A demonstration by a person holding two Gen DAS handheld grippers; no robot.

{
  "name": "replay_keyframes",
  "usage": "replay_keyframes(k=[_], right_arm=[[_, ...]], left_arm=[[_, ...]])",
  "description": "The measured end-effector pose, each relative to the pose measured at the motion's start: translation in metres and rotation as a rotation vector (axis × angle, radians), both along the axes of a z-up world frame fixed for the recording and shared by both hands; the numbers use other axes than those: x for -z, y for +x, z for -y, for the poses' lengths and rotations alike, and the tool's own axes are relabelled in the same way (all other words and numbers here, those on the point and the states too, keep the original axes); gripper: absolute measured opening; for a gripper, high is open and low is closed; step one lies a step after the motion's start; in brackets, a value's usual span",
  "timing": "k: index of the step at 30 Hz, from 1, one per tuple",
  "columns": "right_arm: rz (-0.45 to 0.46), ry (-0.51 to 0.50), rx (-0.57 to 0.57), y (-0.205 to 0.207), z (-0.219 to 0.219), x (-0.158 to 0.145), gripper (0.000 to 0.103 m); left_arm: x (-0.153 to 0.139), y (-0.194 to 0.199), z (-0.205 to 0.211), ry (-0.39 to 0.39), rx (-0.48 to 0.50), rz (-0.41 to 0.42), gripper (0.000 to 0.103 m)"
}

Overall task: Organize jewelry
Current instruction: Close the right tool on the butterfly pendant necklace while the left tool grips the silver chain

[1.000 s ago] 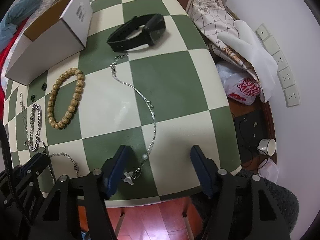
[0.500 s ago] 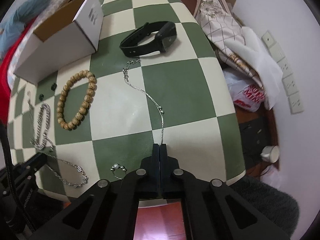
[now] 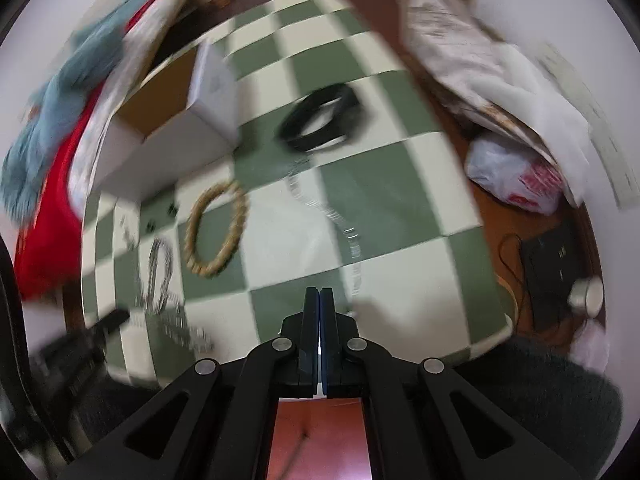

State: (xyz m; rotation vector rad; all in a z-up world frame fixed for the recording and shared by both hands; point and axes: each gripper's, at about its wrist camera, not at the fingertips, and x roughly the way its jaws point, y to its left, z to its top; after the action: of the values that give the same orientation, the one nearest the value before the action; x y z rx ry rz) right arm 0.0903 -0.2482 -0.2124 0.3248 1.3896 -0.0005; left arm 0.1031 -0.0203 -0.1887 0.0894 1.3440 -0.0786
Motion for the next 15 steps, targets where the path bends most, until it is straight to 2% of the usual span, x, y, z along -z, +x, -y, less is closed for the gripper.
replay_keyframes(k=[3,6,8,10,15], right_arm=[[-0.043,-0.030,-0.083,0.001,-0.014,0.009,0.014],[-0.072,-0.073,-0.154,-0.001,-0.030,0.020,0.019],[-0.083,-0.093,-0.182,-0.001,-0.038,0.025,0.034],[-0.091,-0.103,-0.194,-0.002,-0.042,0.027,0.040],[-0.100,-0.149,-0.232,-0.006,-0.054,0.035,0.041]], left_arm=[[0.000,-0.001,0.000,0.002,0.001,-0.003,0.000],[-0.002,-0.007,0.006,0.001,0.001,-0.012,0.000],[-0.002,-0.010,0.006,-0.002,-0.001,-0.015,0.000],[-0.004,-0.011,0.005,-0.007,-0.004,-0.014,0.000],[-0.008,-0.012,-0.001,-0.010,-0.013,-0.004,0.000]])
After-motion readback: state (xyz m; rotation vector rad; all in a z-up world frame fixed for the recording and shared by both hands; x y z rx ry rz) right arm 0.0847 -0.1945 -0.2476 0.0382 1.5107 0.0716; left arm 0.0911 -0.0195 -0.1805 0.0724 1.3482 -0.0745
